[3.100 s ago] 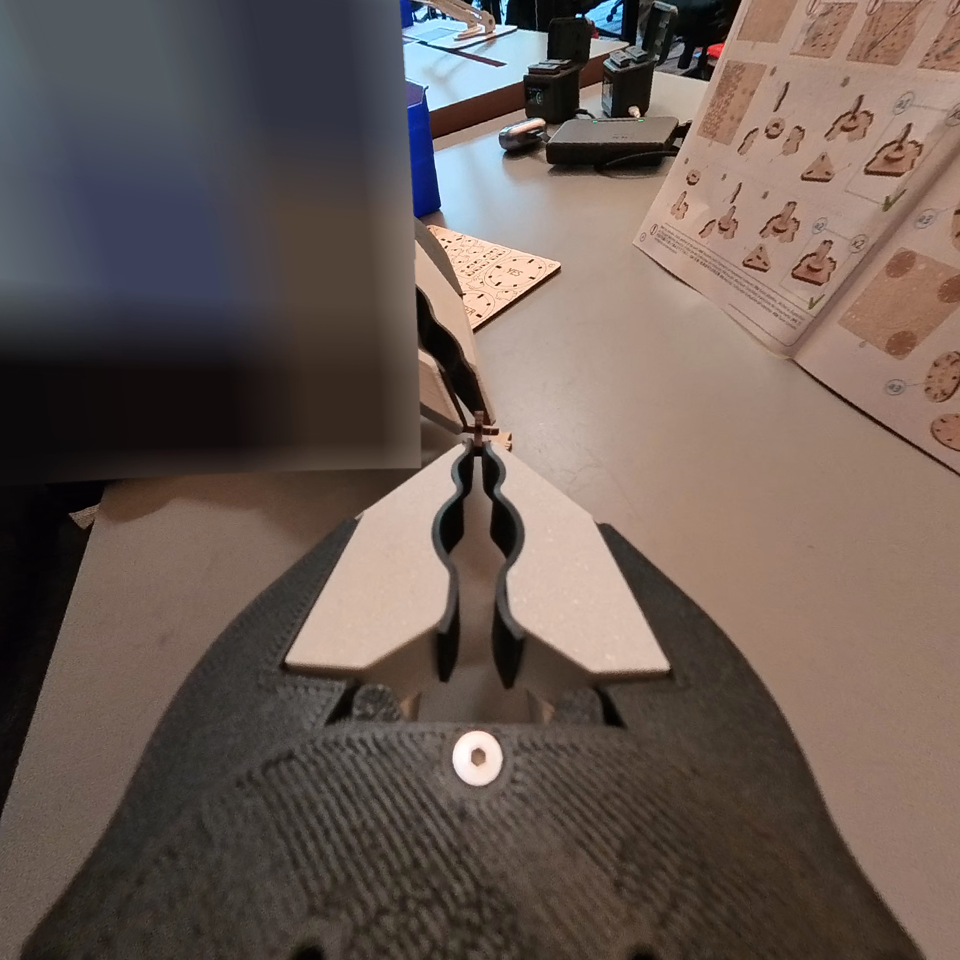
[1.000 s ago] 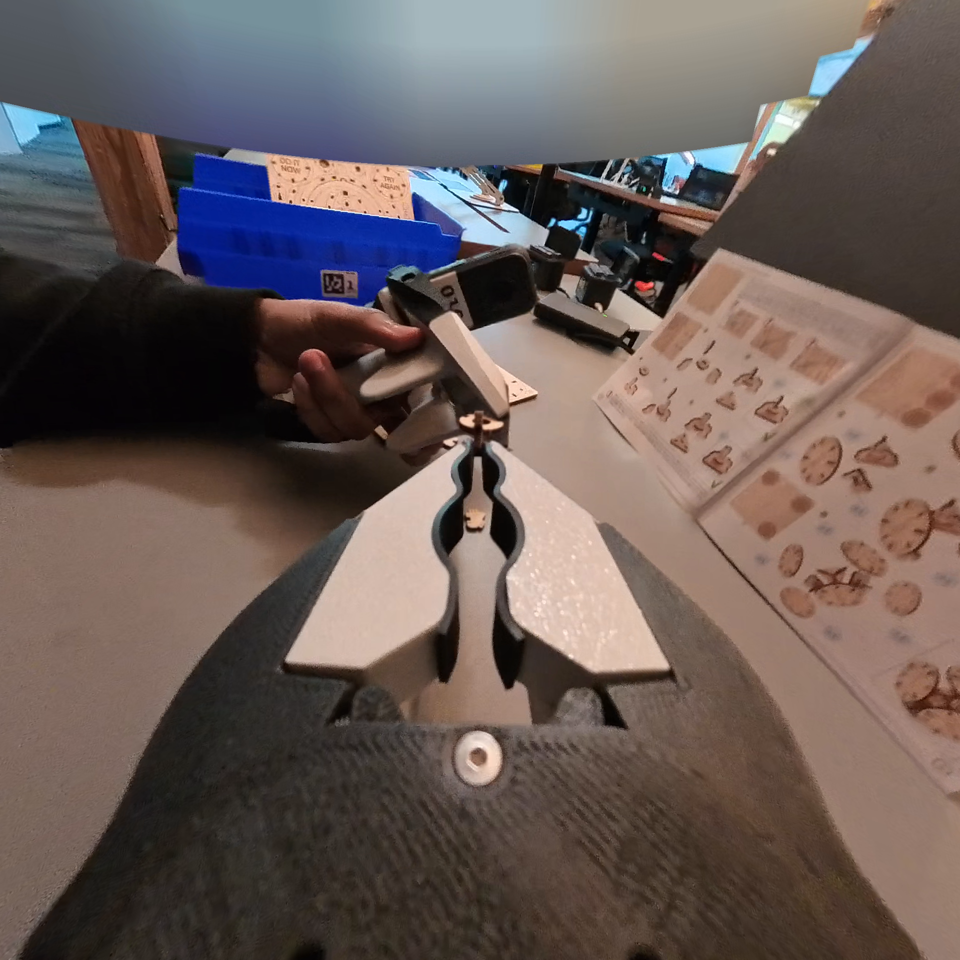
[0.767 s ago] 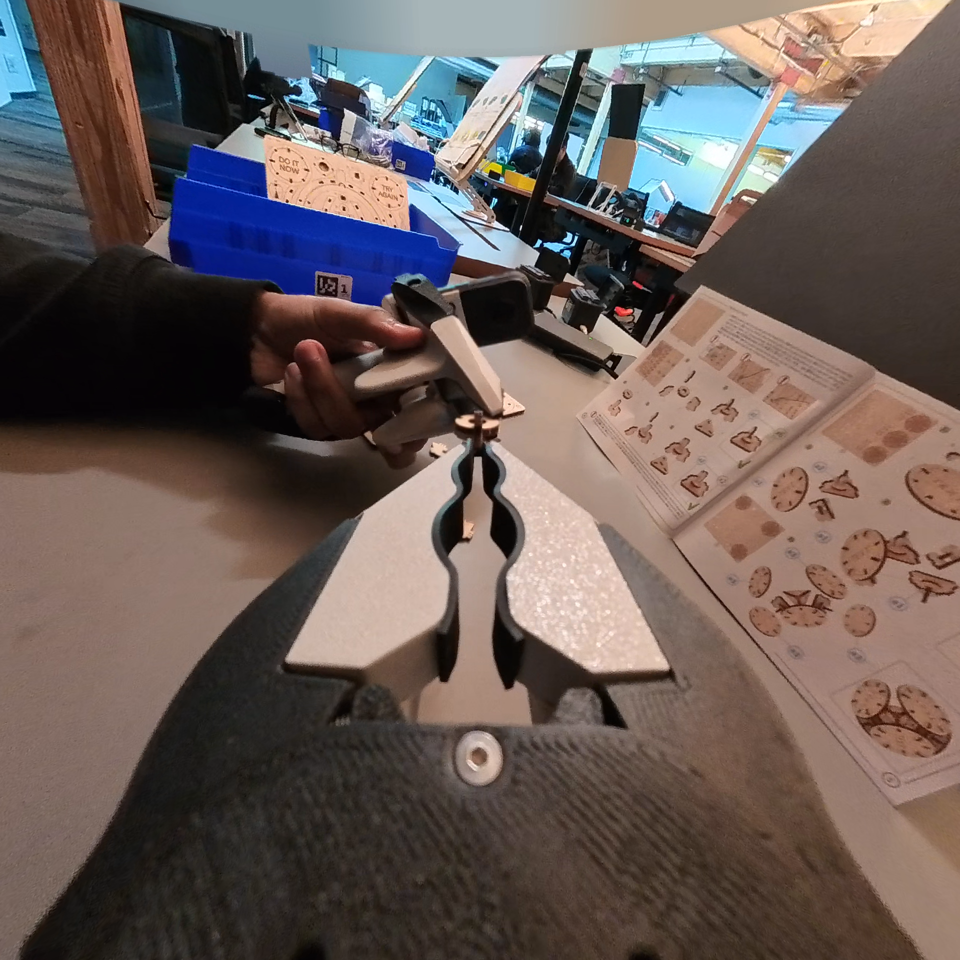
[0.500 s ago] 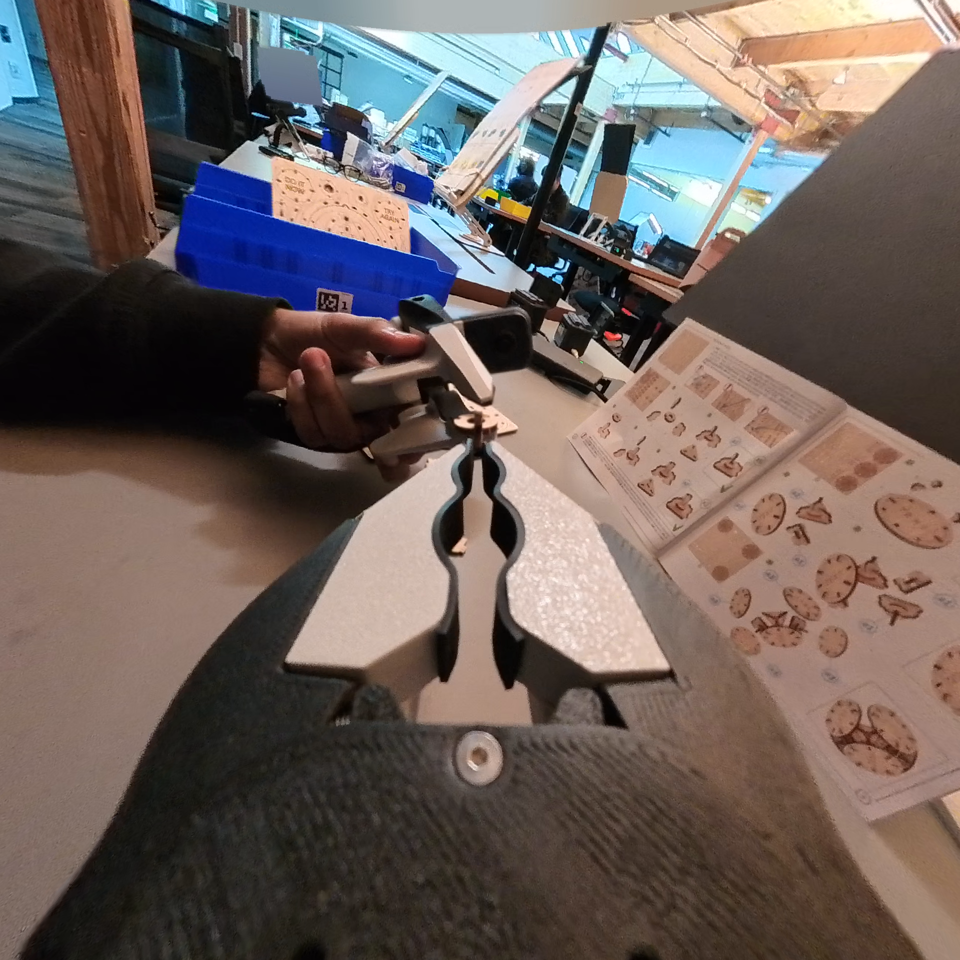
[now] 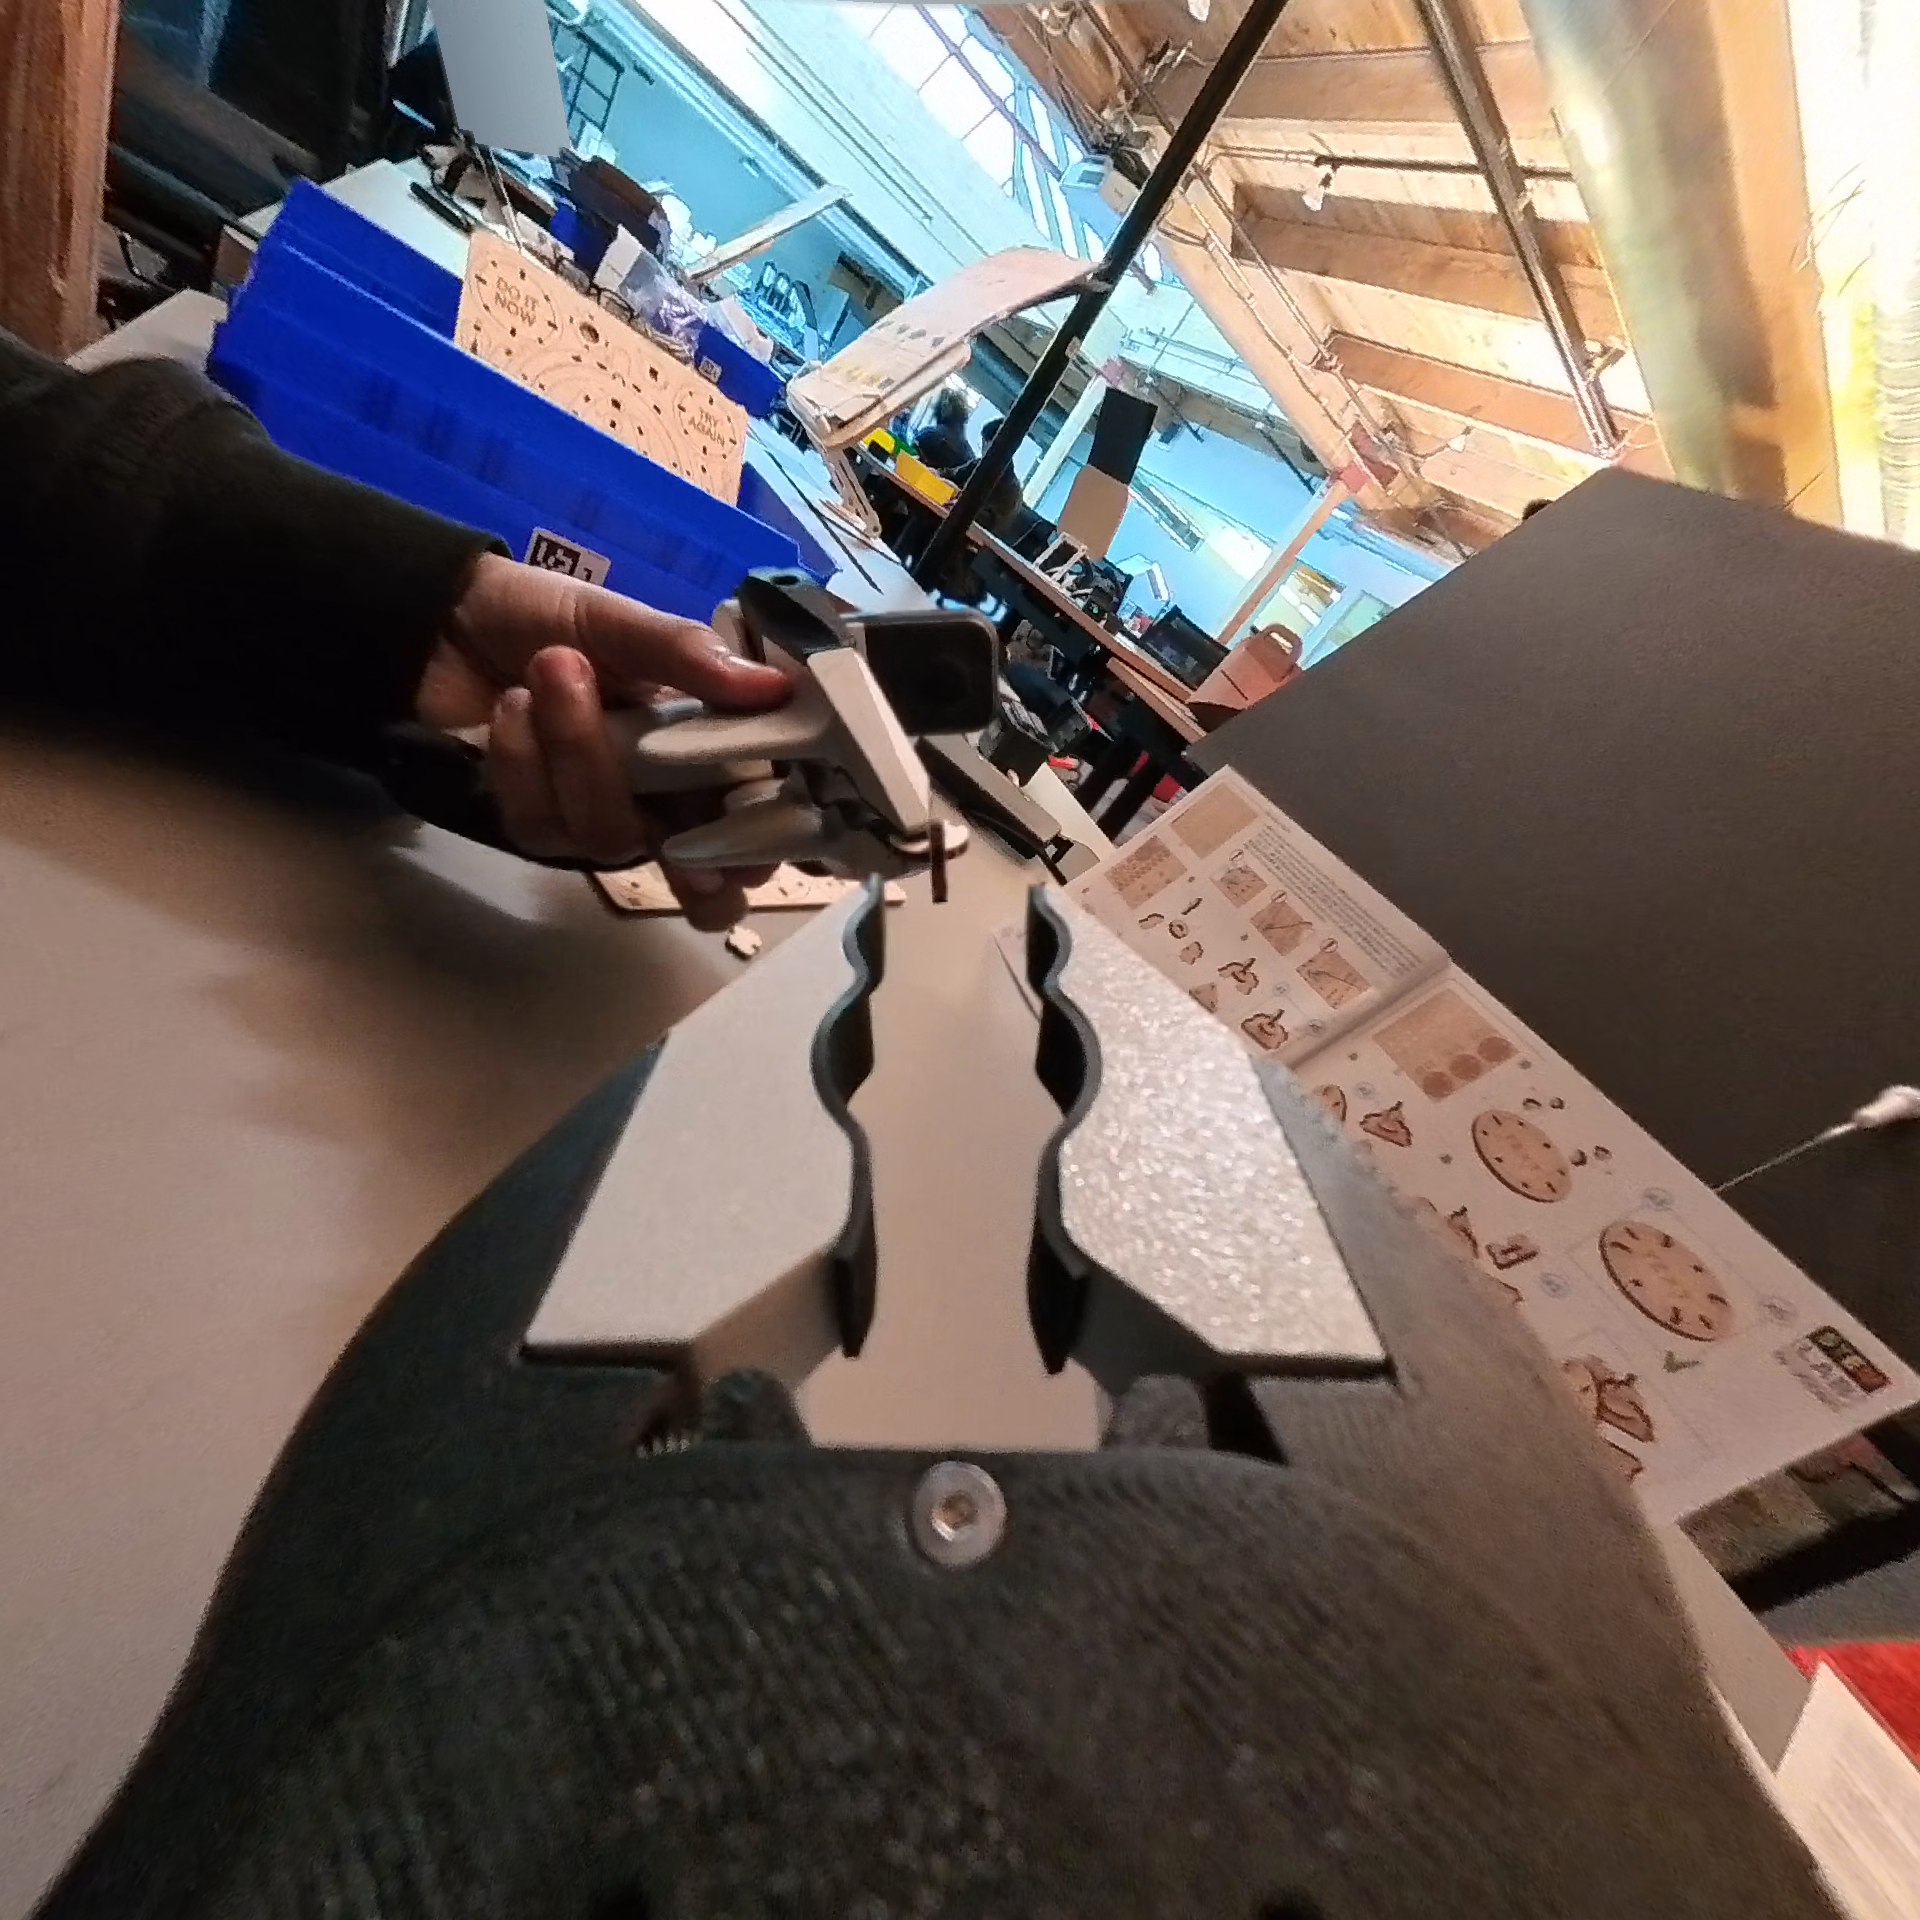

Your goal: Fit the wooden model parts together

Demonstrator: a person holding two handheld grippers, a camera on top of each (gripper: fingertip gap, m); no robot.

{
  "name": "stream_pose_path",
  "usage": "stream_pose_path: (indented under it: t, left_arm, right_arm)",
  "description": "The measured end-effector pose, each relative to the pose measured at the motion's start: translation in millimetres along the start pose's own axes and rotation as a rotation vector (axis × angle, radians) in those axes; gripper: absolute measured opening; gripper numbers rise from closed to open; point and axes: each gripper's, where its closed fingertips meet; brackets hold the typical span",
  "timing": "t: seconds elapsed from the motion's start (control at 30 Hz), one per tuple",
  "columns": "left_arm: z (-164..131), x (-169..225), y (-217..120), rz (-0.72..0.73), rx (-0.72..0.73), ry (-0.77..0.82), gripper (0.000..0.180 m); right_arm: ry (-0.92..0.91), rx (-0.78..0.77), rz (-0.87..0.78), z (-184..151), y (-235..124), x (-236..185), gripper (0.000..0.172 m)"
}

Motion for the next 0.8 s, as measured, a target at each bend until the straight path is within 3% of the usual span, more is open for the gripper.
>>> stream_pose_path:
  t: [0.03,0.2,0.3,0.8]
  left_arm:
    - [0,-1,0,0.015,0.0,0.027,0.003]
    - [-8,1,5,0.06,-0.031,0.151,0.003]
    - [-12,1,8,0.069,-0.048,0.178,0.003]
    - [-17,8,9,0.029,-0.066,0.191,0.003]
  right_arm:
    - [-0.001,0.012,0.003,3,-1,-1,0.025]
    - [-0.045,-0.009,0.024,5,0,-8,0.02]
    - [-0.093,-0.018,0.015,7,0,-11,0.001]
    - [-0.11,-0.01,0.056,10,1,-19,0.003]
Point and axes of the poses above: each gripper's, where its closed fingertips meet, y out along the fingers, z out of its top, x = y × z across the jaws, and after that the axes turned 12 degrees about z, right-handed
